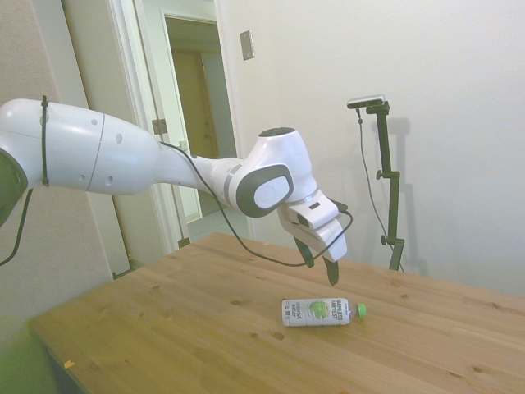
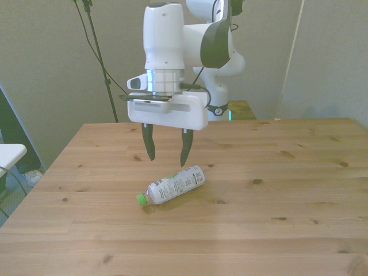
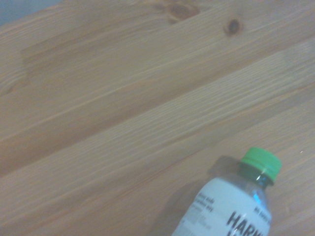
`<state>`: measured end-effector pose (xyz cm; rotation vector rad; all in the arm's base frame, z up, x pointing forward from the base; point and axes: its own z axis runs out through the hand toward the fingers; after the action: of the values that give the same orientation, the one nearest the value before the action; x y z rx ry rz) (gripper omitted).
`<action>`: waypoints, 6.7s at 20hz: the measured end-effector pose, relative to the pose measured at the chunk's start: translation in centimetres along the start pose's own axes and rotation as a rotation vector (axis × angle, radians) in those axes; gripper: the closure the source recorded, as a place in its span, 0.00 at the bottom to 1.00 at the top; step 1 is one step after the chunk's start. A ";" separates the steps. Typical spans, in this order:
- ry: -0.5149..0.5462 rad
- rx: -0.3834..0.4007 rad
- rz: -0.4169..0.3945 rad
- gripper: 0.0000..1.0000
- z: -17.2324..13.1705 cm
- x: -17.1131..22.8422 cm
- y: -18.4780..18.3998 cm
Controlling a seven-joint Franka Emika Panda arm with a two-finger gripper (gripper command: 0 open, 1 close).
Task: Stand the water bottle
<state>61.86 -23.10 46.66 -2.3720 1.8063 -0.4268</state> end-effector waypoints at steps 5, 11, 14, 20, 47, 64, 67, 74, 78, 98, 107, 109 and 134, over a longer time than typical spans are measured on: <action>0.032 0.015 0.091 0.00 2.1 3.2 0.4; 0.055 0.020 0.168 0.00 5.4 4.9 0.0; 0.063 0.015 0.196 0.00 6.5 5.7 0.3; 0.054 -0.001 0.212 0.00 8.0 5.5 0.5; 0.040 -0.030 0.203 1.00 12.4 4.1 0.5; -0.041 0.064 0.122 1.00 7.4 3.6 -3.1; 0.034 0.152 0.071 1.00 3.6 1.8 -4.6; 0.295 0.331 -0.095 1.00 -0.9 -6.1 -3.9; 0.390 0.406 -0.150 1.00 -1.3 -10.0 -1.9; 0.684 0.579 -0.055 1.00 2.9 -16.0 -5.4; 0.684 0.568 -0.039 0.00 3.7 -15.5 -4.8; 0.679 0.569 -0.034 0.00 3.7 -15.2 -4.8; 0.644 0.563 0.005 0.00 -1.1 -13.7 -6.3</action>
<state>64.00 -8.14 47.49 -1.9414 1.5724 -1.6008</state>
